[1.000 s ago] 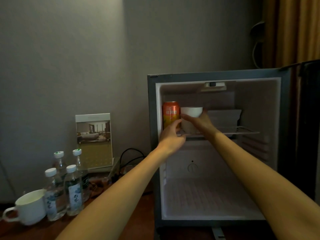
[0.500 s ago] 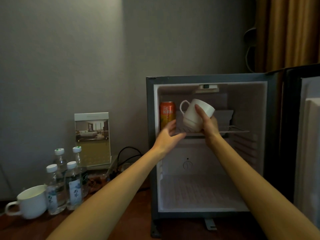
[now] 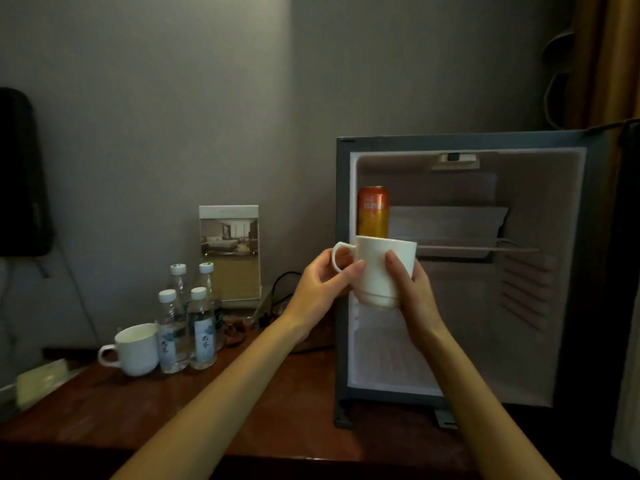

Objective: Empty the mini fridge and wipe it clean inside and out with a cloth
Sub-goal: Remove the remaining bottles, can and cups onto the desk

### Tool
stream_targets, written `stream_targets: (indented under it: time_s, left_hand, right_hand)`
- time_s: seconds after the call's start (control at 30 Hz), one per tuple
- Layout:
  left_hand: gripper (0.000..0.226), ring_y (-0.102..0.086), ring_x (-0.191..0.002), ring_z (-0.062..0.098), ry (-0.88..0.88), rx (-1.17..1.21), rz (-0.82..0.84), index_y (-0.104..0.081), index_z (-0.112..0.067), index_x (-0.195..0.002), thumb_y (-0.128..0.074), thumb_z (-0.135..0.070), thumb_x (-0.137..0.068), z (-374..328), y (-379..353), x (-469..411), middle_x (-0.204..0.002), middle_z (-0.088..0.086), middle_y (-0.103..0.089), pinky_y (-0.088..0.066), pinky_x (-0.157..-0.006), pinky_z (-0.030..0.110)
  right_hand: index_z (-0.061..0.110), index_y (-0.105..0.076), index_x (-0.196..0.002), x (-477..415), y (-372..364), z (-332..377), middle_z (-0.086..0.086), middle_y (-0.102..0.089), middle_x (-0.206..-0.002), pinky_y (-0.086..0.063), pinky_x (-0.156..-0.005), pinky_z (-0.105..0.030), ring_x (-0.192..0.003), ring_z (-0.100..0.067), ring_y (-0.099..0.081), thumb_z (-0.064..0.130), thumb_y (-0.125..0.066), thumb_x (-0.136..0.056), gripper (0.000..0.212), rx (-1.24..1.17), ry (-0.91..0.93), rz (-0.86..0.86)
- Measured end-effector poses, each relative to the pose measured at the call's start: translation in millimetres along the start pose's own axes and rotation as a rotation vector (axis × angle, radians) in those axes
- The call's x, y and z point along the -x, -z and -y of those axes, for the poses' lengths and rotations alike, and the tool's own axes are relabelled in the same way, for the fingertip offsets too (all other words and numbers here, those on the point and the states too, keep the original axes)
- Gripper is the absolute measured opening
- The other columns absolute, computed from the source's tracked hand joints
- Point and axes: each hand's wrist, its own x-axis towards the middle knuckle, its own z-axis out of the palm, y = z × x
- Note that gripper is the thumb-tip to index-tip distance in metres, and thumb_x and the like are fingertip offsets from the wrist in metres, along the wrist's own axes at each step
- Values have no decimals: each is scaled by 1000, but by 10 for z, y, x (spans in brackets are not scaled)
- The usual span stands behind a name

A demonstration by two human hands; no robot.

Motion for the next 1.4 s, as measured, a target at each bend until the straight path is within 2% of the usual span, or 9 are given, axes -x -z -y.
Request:
stream_targets:
  time_s: [0.07, 0.23, 0.43, 0.6, 0.7, 0.83, 1.17, 1.3, 1.4]
  left_hand:
    - [15, -67, -86, 12, -3, -43, -61, -64, -12, -107, -57, -14, -94, 46, 212, 172, -95, 1, -70, -55, -70, 21]
    - [21, -67, -81, 7, 46, -168, -225, -67, -20, -97, -49, -9, -98, 204, 800, 590, -87, -5, -71, -55, -65, 22]
    - [23, -63, -79, 9, 238, -204, -507, -64, -22, -90, -49, -6, -98, 547, 1507, 1133, -87, -1, -66, -53, -56, 19]
    - [23, -61, -73, 8, 294, -236, -671, -63, -10, -88, -47, 4, -96, 764, 1971, 1520, -81, 2, -64, -51, -53, 15]
    - [21, -59, -78, 10, 322, -220, -714, -61, -9, -91, -45, 2, -97, 844, 2176, 1640, -85, 3, -63, -54, -57, 16]
    - [24, -60, -78, 12, 307, -208, -770, -62, -7, -89, -43, 5, -97, 923, 2351, 1715, -84, 5, -63, -54, -60, 16]
    - [25, -61, -90, 17, 311, -238, -828, -61, -15, -93, -44, 2, -98, 1137, 2650, 1769, -93, 4, -64, -55, -69, 19]
    - [31, -54, -115, 17, 331, -411, -752, -55, -20, -122, -53, -3, -96, 1185, 2692, 1844, -121, -3, -58, -51, -95, 35]
    - [55, -43, -120, 7, 330, -612, -921, -43, -22, -139, -63, -7, -90, 1170, 2609, 1929, -133, -12, -36, -45, -96, 26]
  right_hand:
    - [19, -54, -124, 143, -154, -96, -3, -69, -106, -55, -63, -23, -89, -12, -70, 44, -69, -71, 60, -14, -9, 52]
    - [29, -54, -118, 408, -619, -524, 2, -68, -110, -56, -71, -25, -97, -12, -67, 54, -72, -57, 68, 2, -96, 166]
    - [28, -53, -116, 640, -1249, -1202, 6, -65, -111, -53, -70, -19, -90, 1, -66, 18, -79, -76, 49, 21, -243, 359]
    - [27, -56, -120, 808, -1703, -1712, 8, -68, -112, -55, -79, -26, -102, -9, -65, 13, -85, -69, 60, 29, -295, 452]
    - [33, -54, -122, 824, -1905, -1857, 9, -66, -117, -56, -83, -29, -108, -8, -63, 27, -91, -60, 72, 39, -313, 507]
    - [39, -50, -118, 826, -2064, -1957, 19, -60, -116, -50, -75, -12, -100, 12, -59, 8, -82, -72, 64, 81, -304, 575]
    - [43, -48, -116, 795, -2312, -2261, 24, -56, -116, -47, -76, -7, -98, 20, -55, 3, -80, -73, 67, 66, -317, 555]
    - [35, -47, -123, 828, -2369, -2367, 20, -56, -120, -47, -77, -8, -102, 18, -55, 3, -81, -73, 68, 56, -283, 507]
    - [40, -48, -122, 857, -2416, -2448, 18, -55, -123, -48, -81, -11, -110, 11, -54, 9, -83, -71, 69, 64, -256, 448]
